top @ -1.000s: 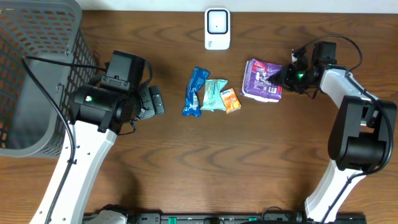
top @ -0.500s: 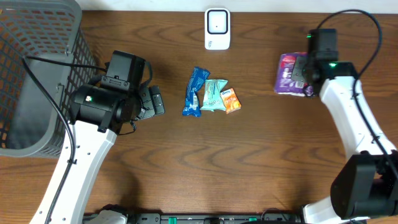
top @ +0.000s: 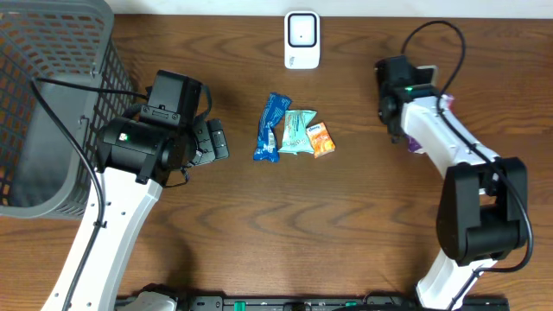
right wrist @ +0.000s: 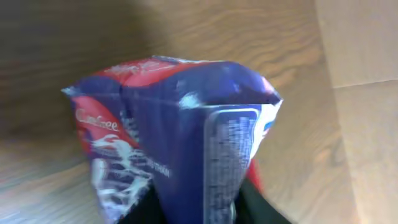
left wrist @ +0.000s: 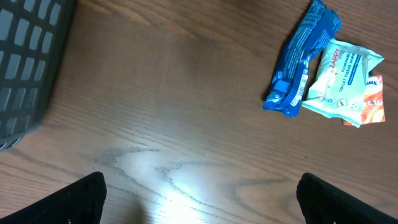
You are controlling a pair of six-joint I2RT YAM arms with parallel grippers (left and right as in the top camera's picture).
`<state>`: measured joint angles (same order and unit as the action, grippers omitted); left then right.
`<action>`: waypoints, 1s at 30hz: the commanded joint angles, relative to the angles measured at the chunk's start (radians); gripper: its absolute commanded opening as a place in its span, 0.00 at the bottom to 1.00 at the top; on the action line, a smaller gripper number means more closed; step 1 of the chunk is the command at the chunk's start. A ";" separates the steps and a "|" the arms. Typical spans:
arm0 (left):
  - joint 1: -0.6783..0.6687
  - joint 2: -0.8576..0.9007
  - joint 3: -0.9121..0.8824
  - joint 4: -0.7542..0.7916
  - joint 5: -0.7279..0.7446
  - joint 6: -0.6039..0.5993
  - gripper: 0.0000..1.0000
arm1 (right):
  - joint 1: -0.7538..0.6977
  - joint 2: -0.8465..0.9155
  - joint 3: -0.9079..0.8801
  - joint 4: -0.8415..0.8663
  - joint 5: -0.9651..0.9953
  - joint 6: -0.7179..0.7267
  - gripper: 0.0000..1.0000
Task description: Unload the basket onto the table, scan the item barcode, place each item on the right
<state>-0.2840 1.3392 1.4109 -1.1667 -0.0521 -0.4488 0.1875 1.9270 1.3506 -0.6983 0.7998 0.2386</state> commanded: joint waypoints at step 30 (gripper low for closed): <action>0.004 0.006 -0.002 -0.003 -0.013 -0.009 0.98 | -0.187 -0.036 0.254 -0.115 -0.796 -0.082 0.99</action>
<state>-0.2840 1.3396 1.4109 -1.1671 -0.0521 -0.4484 0.0811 1.9064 1.6077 -0.7944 0.1043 0.2260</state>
